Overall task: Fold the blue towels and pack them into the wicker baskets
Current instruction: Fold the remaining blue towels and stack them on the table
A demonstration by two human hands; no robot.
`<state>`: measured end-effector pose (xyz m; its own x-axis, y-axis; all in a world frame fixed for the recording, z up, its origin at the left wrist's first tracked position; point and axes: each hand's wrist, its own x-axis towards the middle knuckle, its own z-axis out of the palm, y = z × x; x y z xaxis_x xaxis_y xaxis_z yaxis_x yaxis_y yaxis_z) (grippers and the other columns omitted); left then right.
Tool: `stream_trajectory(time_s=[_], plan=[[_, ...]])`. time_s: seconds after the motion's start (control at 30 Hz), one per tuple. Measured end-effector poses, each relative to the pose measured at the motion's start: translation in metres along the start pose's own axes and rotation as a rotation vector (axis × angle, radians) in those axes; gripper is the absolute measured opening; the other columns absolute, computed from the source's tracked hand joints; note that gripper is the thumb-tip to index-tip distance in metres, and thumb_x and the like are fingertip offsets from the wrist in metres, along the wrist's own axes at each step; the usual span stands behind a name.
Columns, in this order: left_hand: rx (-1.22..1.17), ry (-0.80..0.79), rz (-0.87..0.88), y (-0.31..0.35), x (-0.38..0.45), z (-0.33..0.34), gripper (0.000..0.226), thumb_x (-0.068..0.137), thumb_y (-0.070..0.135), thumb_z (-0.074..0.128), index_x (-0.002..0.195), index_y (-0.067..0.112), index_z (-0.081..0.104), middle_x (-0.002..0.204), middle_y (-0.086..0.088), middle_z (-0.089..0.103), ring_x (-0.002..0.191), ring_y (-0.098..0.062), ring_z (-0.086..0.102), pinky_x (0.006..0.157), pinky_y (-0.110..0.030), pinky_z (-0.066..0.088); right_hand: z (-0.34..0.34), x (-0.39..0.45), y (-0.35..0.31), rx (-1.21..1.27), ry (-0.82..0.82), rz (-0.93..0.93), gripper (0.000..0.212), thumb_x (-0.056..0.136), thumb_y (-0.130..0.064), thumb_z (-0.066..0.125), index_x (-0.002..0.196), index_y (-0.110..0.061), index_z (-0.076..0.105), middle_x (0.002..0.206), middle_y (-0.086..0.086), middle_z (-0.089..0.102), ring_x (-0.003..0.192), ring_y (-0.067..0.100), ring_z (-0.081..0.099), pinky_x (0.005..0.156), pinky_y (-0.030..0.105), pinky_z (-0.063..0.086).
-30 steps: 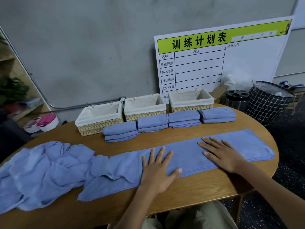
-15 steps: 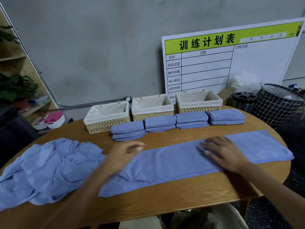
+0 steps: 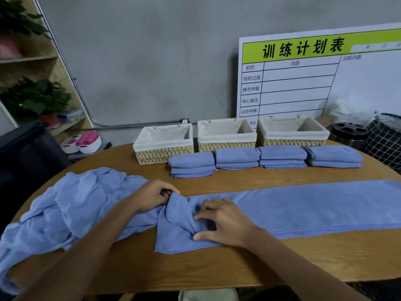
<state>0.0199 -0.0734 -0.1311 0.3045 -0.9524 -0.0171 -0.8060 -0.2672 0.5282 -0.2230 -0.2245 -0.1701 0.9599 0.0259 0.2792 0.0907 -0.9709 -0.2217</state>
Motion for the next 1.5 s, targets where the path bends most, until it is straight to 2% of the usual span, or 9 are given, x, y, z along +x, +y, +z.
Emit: stream_trajectory(time_s=[0.13,0.23,0.4,0.63,0.83,0.93,1.3,1.4,1.5], plan=[[-0.035,0.058,-0.003,-0.005,0.001,-0.005,0.031,0.088,0.001,0.069,0.097,0.028,0.08,0.089,0.012,0.076,0.083,-0.015,0.072,0.082,-0.043,0.059,-0.001,0.002,-0.009,-0.152,0.103,-0.107,0.059,0.083,-0.073,0.051,0.115,-0.024,0.055,0.104,-0.007,0.056,0.083,0.015,0.056,0.075,0.033,0.043],[-0.084,0.093,-0.044,-0.009,-0.003,-0.01,0.034,0.088,-0.003,0.068,0.094,0.028,0.079,0.079,0.012,0.073,0.07,-0.021,0.068,0.071,-0.031,0.053,0.001,0.007,-0.009,-0.208,0.115,-0.16,0.044,0.085,-0.058,0.055,0.114,-0.025,0.053,0.106,-0.006,0.055,0.078,0.017,0.059,0.073,0.036,0.046],[-0.169,0.141,-0.063,-0.01,-0.01,-0.011,0.03,0.085,-0.007,0.07,0.093,0.02,0.079,0.083,0.009,0.074,0.07,-0.009,0.069,0.068,-0.022,0.054,0.002,0.009,-0.009,-0.208,0.108,-0.175,0.022,0.087,-0.042,0.055,0.098,-0.024,0.06,0.101,-0.004,0.054,0.071,0.016,0.057,0.069,0.036,0.047],[-0.268,0.148,-0.086,-0.011,-0.009,-0.012,0.03,0.085,-0.014,0.067,0.094,0.013,0.077,0.092,0.006,0.077,0.079,-0.022,0.068,0.074,-0.036,0.052,-0.003,0.004,-0.024,0.213,0.213,-0.045,0.001,0.087,-0.023,0.064,0.087,-0.024,0.065,0.097,-0.013,0.053,0.083,0.004,0.053,0.078,0.022,0.036],[-0.275,0.18,-0.05,-0.006,-0.015,-0.011,0.034,0.081,-0.015,0.071,0.09,0.017,0.077,0.089,0.004,0.078,0.086,-0.015,0.074,0.082,-0.03,0.06,-0.005,-0.003,-0.036,0.261,0.148,-0.129,0.006,0.085,-0.018,0.066,0.085,-0.022,0.062,0.097,-0.013,0.054,0.084,0.012,0.051,0.079,0.031,0.04],[-0.254,0.191,-0.031,-0.004,-0.017,-0.006,0.034,0.081,-0.015,0.071,0.088,0.018,0.077,0.088,0.005,0.078,0.086,-0.012,0.074,0.083,-0.027,0.059,0.0,-0.005,-0.038,0.239,0.09,-0.132,0.003,0.087,-0.022,0.064,0.086,-0.021,0.061,0.096,-0.012,0.056,0.085,0.009,0.049,0.079,0.025,0.037],[-0.404,0.205,-0.094,0.001,-0.021,-0.013,0.025,0.085,-0.01,0.069,0.099,0.01,0.077,0.095,0.0,0.078,0.084,-0.006,0.072,0.075,-0.014,0.051,-0.003,-0.006,-0.04,0.353,0.107,0.075,0.007,0.091,-0.023,0.055,0.088,-0.027,0.051,0.078,-0.011,0.059,0.071,0.005,0.052,0.071,0.02,0.039],[-0.338,0.123,-0.086,-0.002,-0.021,-0.012,0.028,0.086,-0.01,0.069,0.096,0.015,0.077,0.096,0.002,0.078,0.089,-0.012,0.073,0.08,-0.02,0.055,-0.001,-0.005,-0.041,0.233,0.092,0.031,0.007,0.09,-0.03,0.055,0.096,-0.027,0.053,0.08,-0.011,0.058,0.074,0.007,0.053,0.076,0.028,0.042],[-0.319,0.109,-0.089,-0.007,-0.021,-0.011,0.027,0.085,-0.011,0.07,0.094,0.014,0.077,0.095,0.002,0.078,0.093,-0.015,0.073,0.086,-0.026,0.058,0.005,0.002,-0.044,-0.042,0.108,-0.115,0.032,0.089,-0.046,0.056,0.116,-0.028,0.054,0.096,-0.011,0.059,0.079,0.011,0.059,0.072,0.031,0.043]])
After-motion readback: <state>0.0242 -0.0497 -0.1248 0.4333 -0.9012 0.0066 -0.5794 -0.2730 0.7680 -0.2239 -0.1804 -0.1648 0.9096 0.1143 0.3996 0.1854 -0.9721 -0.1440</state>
